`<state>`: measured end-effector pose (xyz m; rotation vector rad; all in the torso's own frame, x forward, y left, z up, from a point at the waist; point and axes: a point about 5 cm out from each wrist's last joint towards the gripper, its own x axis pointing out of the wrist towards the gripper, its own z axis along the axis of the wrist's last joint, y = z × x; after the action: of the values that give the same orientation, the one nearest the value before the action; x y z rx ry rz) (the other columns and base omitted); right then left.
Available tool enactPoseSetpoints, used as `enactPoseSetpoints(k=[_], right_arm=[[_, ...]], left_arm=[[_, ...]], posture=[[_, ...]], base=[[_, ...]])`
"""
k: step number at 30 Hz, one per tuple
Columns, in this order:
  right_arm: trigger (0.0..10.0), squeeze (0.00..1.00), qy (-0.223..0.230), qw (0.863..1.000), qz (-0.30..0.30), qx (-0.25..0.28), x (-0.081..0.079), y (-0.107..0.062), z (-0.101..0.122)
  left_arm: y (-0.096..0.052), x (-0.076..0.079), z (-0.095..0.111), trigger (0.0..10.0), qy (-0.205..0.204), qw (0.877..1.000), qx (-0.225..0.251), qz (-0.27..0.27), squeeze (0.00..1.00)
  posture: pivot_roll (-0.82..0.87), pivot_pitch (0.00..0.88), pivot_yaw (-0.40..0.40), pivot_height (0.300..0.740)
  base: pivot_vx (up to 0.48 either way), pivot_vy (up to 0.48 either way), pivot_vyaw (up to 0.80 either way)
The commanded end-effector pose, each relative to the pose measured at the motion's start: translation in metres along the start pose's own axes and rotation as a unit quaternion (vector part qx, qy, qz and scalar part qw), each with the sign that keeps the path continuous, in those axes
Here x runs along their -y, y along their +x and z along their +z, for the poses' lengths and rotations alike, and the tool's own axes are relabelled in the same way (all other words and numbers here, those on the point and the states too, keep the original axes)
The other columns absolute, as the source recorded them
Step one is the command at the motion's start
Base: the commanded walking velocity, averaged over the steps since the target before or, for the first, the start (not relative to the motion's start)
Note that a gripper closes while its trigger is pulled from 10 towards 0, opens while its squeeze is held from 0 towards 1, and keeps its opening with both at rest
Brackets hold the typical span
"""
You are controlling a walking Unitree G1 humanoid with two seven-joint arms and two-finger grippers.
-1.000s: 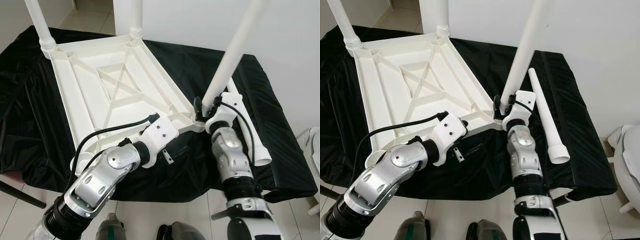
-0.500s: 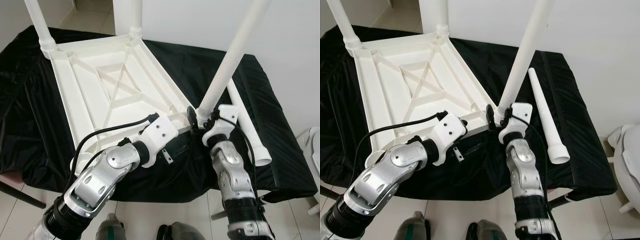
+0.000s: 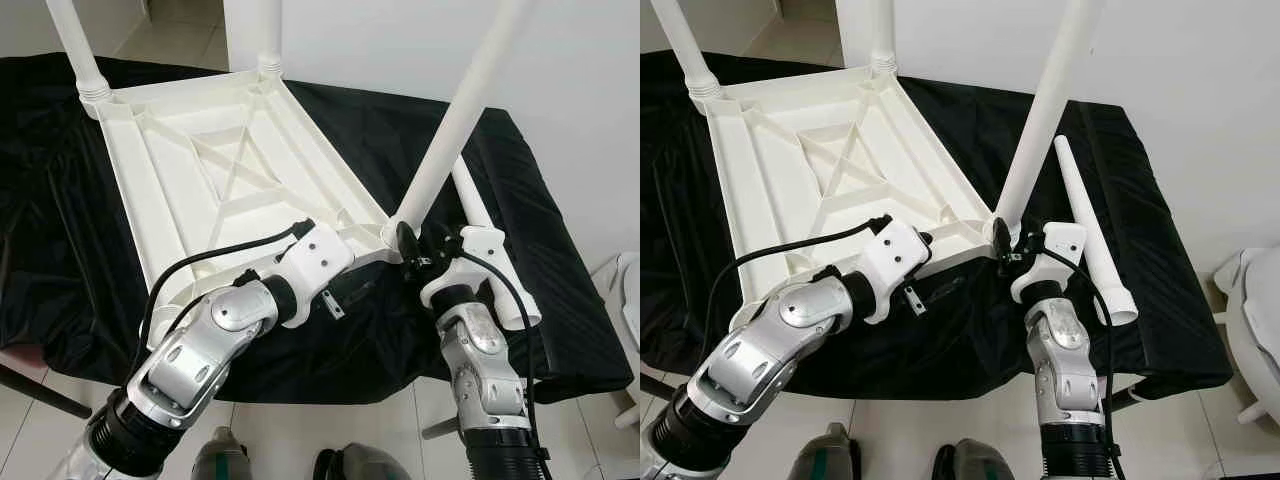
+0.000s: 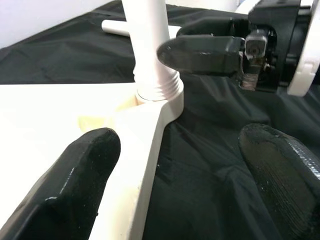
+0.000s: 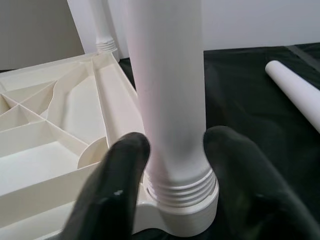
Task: Building children table
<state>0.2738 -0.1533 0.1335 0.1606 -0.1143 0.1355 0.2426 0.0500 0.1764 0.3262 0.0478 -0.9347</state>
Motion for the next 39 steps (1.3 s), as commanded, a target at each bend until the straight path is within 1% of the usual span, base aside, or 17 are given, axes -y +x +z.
enactPoseSetpoints(k=[1,2,3,5,6,13,20,22,24,25,28,30,31,34,35,36,39], right_arm=[[0.0,0.00,0.004,1.000,-0.001,-0.014,0.001,-0.002,-0.002],[0.0,0.00,0.004,1.000,-0.001,-0.014,0.001,-0.002,-0.002],[4.1,0.00,0.008,1.000,0.002,-0.026,0.001,-0.004,-0.006],[4.1,0.00,0.008,0.999,0.004,-0.033,0.000,-0.005,-0.008],[10.0,0.00,0.008,0.999,0.005,-0.039,0.000,-0.006,-0.010],[10.0,0.00,0.006,0.998,0.003,-0.055,0.002,-0.006,-0.014],[10.0,0.00,0.006,0.998,0.016,-0.056,0.004,0.004,-0.010],[10.0,0.00,0.010,0.996,0.048,-0.072,0.007,0.021,-0.008],[10.0,0.00,0.009,0.996,0.055,-0.074,0.007,0.023,-0.007],[10.0,0.00,0.020,0.995,0.056,-0.086,0.011,0.032,-0.007],[10.0,0.00,0.015,0.995,0.055,-0.085,0.014,0.040,-0.004],[10.0,0.00,-0.006,0.996,0.047,-0.070,0.023,0.054,0.005],[10.0,0.00,-0.006,0.996,0.047,-0.070,0.023,0.054,0.005],[10.0,0.00,-0.017,0.997,0.029,-0.064,0.036,0.071,0.014],[10.0,0.00,-0.017,0.997,0.029,-0.064,0.036,0.071,0.014],[10.0,0.00,-0.024,0.998,0.006,-0.059,0.048,0.083,0.021],[10.0,0.00,-0.031,0.998,-0.012,-0.051,0.057,0.091,0.028]], left_arm=[[0.002,0.000,0.001,10.0,0.002,1.000,0.002,-0.012,0.00],[0.002,0.000,0.001,10.0,0.002,1.000,0.002,-0.012,0.00],[0.002,0.001,0.001,10.0,0.002,1.000,0.003,-0.011,0.00],[0.001,0.001,0.000,10.0,0.002,1.000,0.002,-0.011,0.00],[0.001,0.002,0.000,10.0,0.002,1.000,0.001,-0.010,0.00],[0.002,0.003,0.000,10.0,-0.001,1.000,0.002,-0.011,0.00],[0.003,0.003,0.001,10.0,0.000,1.000,0.005,-0.011,0.00],[0.003,0.003,0.002,10.0,0.002,1.000,0.007,-0.011,0.00],[0.003,0.003,0.002,10.0,0.002,1.000,0.007,-0.011,0.00],[0.004,0.002,0.002,10.0,0.003,1.000,0.007,-0.010,0.00],[0.004,0.002,0.002,10.0,0.004,1.000,0.008,-0.009,0.00],[0.004,0.001,0.003,10.0,0.005,1.000,0.008,-0.008,0.00],[0.004,0.001,0.003,10.0,0.005,1.000,0.008,-0.008,0.00],[0.004,0.001,0.003,10.0,0.006,1.000,0.008,-0.006,0.00],[0.004,0.001,0.003,10.0,0.006,1.000,0.008,-0.006,0.00],[0.003,-0.001,0.003,10.0,0.008,1.000,0.008,-0.003,0.00],[0.002,-0.004,0.003,10.0,0.009,1.000,0.009,0.014,0.00]], posture=[[0.02,0.036,-0.075,0.740],[0.02,0.036,-0.075,0.740],[0.02,0.038,-0.076,0.740],[0.02,0.041,-0.078,0.740],[0.02,0.040,-0.079,0.740],[0.02,0.042,-0.082,0.740],[0.02,0.042,-0.083,0.740],[0.02,0.040,-0.082,0.740],[0.02,0.040,-0.082,0.740],[0.02,0.037,-0.082,0.740],[0.02,0.036,-0.082,0.740],[0.03,0.031,-0.082,0.740],[0.03,0.031,-0.082,0.740],[0.04,0.025,-0.085,0.740],[0.04,0.025,-0.085,0.740],[0.04,0.021,-0.086,0.740],[0.05,0.020,-0.087,0.740]], base=[[0.000,0.000,0.00],[0.000,0.000,0.00],[0.000,0.000,0.00],[0.000,0.000,0.00],[0.000,0.000,0.00],[0.000,0.000,0.00],[0.000,0.000,0.00],[0.000,0.000,0.00],[0.000,0.000,0.00],[0.000,0.000,0.00],[0.000,0.000,0.00],[0.000,0.000,0.00],[0.000,0.000,0.00],[0.000,0.000,0.00],[0.000,0.000,0.00],[0.000,0.000,0.00],[0.000,0.000,0.00]])
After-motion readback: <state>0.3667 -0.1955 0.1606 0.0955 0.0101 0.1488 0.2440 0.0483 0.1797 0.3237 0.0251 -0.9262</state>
